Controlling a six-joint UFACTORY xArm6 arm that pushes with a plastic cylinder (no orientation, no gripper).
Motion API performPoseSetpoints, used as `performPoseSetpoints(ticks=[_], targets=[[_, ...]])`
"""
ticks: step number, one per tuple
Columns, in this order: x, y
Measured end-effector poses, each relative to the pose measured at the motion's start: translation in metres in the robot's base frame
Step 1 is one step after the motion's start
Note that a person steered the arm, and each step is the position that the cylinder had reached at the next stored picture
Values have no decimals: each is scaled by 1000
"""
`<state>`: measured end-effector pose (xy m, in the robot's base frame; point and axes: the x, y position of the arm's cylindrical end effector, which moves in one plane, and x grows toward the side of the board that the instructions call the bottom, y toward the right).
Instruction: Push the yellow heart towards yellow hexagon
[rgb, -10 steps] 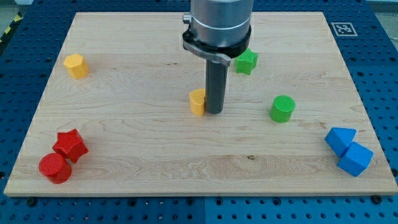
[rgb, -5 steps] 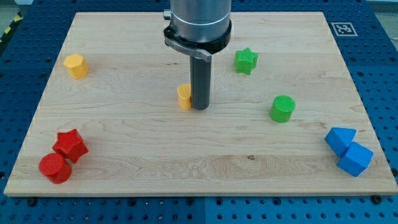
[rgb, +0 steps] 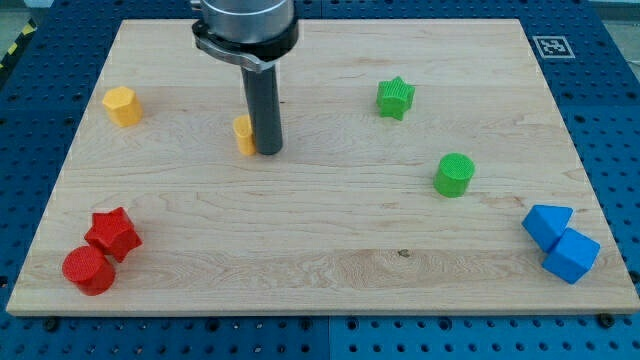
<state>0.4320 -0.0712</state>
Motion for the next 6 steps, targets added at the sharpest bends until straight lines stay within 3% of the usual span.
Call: performPoseSetpoints(ticks=[6], targets=[[-42,-64]])
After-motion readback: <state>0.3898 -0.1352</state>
